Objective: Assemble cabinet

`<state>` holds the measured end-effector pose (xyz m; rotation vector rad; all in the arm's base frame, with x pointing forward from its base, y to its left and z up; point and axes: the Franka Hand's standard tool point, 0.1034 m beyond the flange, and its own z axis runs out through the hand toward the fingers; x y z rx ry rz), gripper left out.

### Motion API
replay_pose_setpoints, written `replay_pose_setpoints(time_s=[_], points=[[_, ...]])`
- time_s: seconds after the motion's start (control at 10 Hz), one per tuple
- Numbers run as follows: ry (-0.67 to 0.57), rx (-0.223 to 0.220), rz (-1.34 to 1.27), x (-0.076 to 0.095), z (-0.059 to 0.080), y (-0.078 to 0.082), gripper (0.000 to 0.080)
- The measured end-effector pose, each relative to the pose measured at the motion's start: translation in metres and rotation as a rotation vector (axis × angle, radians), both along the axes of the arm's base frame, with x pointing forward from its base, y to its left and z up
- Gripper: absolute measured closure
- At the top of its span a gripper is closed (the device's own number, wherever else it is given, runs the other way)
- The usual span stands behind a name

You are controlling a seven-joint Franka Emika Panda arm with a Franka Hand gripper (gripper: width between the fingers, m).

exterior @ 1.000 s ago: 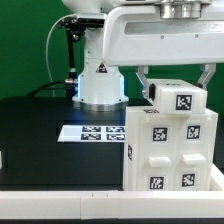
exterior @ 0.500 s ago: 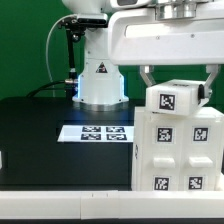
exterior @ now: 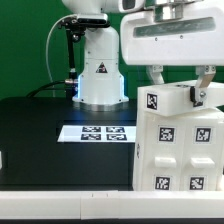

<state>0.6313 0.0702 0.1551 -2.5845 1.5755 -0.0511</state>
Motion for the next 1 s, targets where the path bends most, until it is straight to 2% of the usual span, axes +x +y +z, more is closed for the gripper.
replay_pose_setpoints(time_s=[0.3,0.5,0.7,0.8,0.9,1.0], points=[[-0.005,0.067,-0.353,0.006,0.0018,0.0008,0.0242],[0.006,0.084,-0.474,0.0059,0.0025,0.0032,0.0242],[0.004,0.084,-0.464,0.0059,0.0031,0.0045,0.0242],[0.005,0.085,-0.461,0.0055,0.0023,0.0056,0.0165],[0.007,0.091,-0.457,0.0053,0.0018,0.0071,0.0053],[0.022,0.081,-0.363,0.0015,0.0025,0.0086,0.0015]])
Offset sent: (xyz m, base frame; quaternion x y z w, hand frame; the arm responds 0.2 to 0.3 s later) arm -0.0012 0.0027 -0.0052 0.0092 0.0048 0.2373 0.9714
